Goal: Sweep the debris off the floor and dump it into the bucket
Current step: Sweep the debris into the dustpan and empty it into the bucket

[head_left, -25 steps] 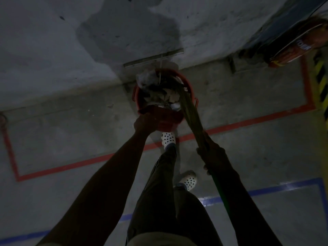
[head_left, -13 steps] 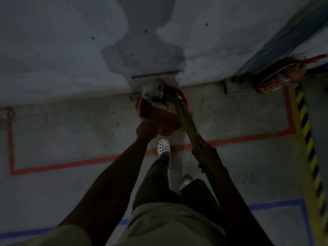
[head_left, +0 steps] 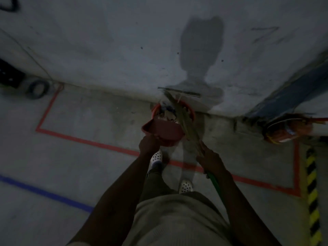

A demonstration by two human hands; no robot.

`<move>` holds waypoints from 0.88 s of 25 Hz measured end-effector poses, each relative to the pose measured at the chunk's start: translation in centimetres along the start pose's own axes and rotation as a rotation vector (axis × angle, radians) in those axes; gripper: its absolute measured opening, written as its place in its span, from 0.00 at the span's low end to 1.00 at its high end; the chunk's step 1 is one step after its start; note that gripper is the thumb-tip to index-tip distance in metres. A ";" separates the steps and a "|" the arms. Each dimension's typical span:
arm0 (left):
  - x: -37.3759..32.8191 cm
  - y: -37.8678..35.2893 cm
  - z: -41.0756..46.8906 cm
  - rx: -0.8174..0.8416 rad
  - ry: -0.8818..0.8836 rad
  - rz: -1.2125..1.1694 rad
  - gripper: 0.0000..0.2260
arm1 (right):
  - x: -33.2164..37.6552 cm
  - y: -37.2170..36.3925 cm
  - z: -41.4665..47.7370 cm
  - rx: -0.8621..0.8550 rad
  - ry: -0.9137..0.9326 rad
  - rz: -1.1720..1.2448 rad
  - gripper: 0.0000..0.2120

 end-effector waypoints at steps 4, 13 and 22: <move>4.4 -0.6 -6.9 -0.109 0.124 -0.123 0.15 | 1.0 -1.8 -3.1 0.088 0.174 -0.110 0.38; 21.2 -4.3 -23.8 -0.305 0.559 -0.462 0.19 | 7.8 -10.8 -8.6 0.272 0.456 -0.293 0.34; 37.2 -16.6 -51.5 -0.491 0.969 -0.658 0.19 | 14.3 -33.0 -24.6 0.585 0.840 -0.756 0.37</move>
Point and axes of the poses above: each hand's wrist, its own z-axis towards the middle knuckle, its own y-axis out of the back of the hand, x = y × z, the point moved 6 cm from there along z, towards the middle knuckle, and after that the axes turned 15 degrees about -z, right-handed, at the moved point
